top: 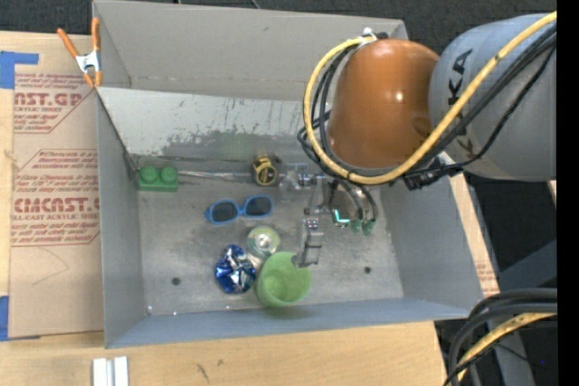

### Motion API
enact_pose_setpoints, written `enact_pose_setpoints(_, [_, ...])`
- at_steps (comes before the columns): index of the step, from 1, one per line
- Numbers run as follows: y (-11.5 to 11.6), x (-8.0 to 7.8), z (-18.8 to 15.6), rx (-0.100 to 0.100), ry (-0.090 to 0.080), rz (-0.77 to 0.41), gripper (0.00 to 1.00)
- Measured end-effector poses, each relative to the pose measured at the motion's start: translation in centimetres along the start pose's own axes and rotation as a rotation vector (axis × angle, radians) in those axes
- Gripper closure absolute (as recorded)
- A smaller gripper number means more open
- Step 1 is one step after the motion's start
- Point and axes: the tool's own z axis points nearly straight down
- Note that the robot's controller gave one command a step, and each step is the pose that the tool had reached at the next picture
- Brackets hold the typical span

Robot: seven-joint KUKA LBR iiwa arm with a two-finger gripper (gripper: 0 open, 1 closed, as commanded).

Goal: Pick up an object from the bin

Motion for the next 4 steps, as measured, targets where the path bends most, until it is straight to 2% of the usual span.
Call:
enact_pose_setpoints(1, [1.77,2.26,13.99,-0.002,-0.011,-0.020,0.00])
enact_pose_setpoints(2, [1.71,1.89,13.40,-0.002,-0.021,-0.018,1.00])
enact_pose_setpoints(3, [1.71,2.20,13.78,-0.001,-0.012,-0.019,0.00])
enact_pose_setpoints(4, [1.72,1.92,13.43,-0.003,-0.020,-0.018,1.00])
